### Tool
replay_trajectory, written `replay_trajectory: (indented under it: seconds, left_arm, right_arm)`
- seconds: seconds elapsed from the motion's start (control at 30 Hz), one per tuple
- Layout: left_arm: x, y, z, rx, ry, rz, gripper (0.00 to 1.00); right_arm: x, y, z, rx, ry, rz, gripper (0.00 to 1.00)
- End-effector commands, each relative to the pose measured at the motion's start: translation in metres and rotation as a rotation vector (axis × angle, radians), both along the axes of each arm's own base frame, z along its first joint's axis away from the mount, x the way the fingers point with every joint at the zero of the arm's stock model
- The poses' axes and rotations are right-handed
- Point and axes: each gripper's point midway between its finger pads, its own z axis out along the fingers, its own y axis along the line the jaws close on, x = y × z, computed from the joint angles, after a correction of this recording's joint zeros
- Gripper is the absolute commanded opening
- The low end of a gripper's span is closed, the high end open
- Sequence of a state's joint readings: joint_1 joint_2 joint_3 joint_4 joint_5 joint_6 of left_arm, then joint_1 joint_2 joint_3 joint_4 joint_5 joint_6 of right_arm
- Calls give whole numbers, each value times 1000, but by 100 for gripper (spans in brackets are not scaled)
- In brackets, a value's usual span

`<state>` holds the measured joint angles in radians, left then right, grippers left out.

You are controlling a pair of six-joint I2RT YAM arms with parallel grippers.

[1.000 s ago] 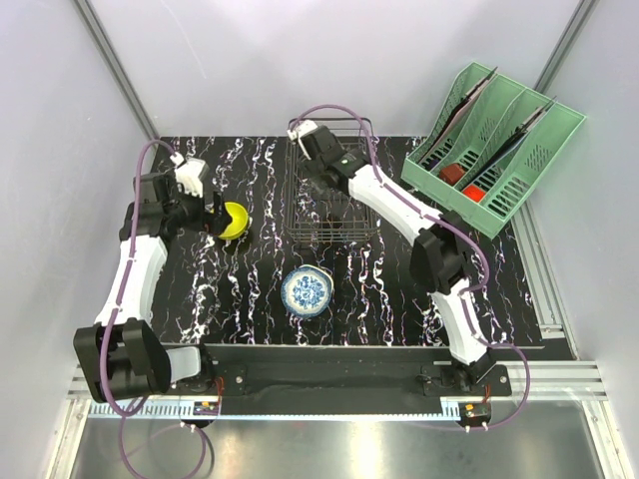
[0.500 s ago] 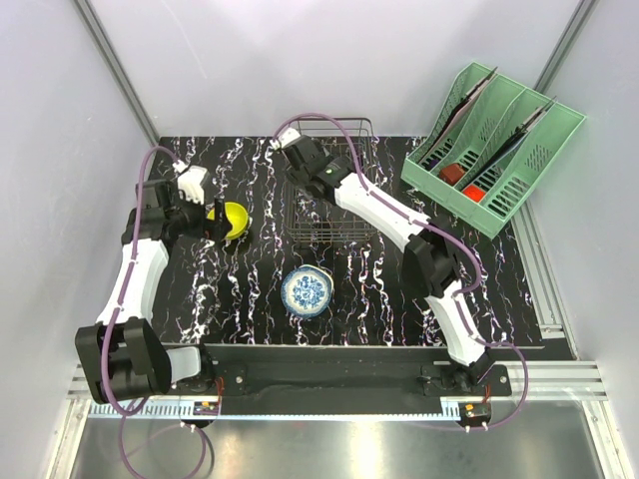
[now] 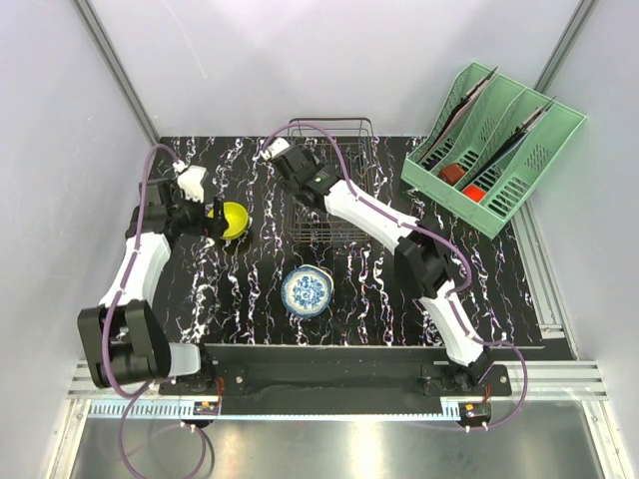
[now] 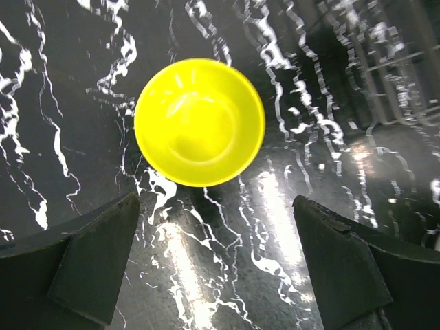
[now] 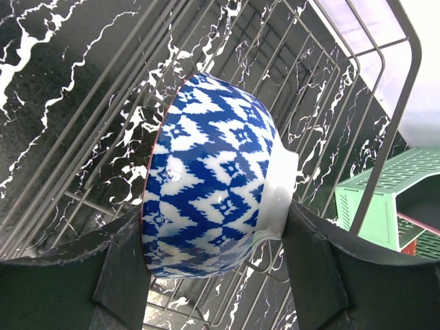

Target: Load the bowls into the dish rack

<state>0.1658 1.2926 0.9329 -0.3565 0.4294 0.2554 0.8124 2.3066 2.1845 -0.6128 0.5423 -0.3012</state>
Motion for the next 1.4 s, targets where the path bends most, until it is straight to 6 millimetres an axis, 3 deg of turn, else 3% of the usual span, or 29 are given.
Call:
replay_trajectory:
  seconds: [0.0, 0.4, 0.67, 0.77, 0.87, 1.03, 1.1, 1.27, 1.37]
  left_arm:
    - [24, 19, -7, 45, -16, 50, 99]
    - [57, 31, -39, 21, 61, 70, 99]
    - [60, 30, -52, 15, 92, 43, 92]
    - [61, 27, -53, 6, 93, 22, 76]
    - [61, 24, -57, -3, 112, 5, 54]
    - [61, 20, -59, -15, 124, -24, 27]
    - [61, 19, -60, -22, 125, -33, 25]
    - [60, 16, -65, -32, 138, -46, 2]
    - [59, 16, -66, -31, 141, -48, 0]
  right_arm:
    - [5, 13, 23, 63, -68, -4, 0]
    - [-4, 23, 1, 28, -43, 9, 0]
    - [-5, 22, -11, 14, -38, -11, 0]
    - [-6, 26, -14, 14, -37, -8, 0]
    - [-5, 27, -19, 7, -38, -15, 0]
    - [-6, 28, -28, -4, -29, -18, 11]
    - [-6, 28, -31, -4, -26, -20, 13]
    - [-8, 31, -35, -7, -25, -21, 21]
    - [-9, 32, -38, -15, -23, -19, 29]
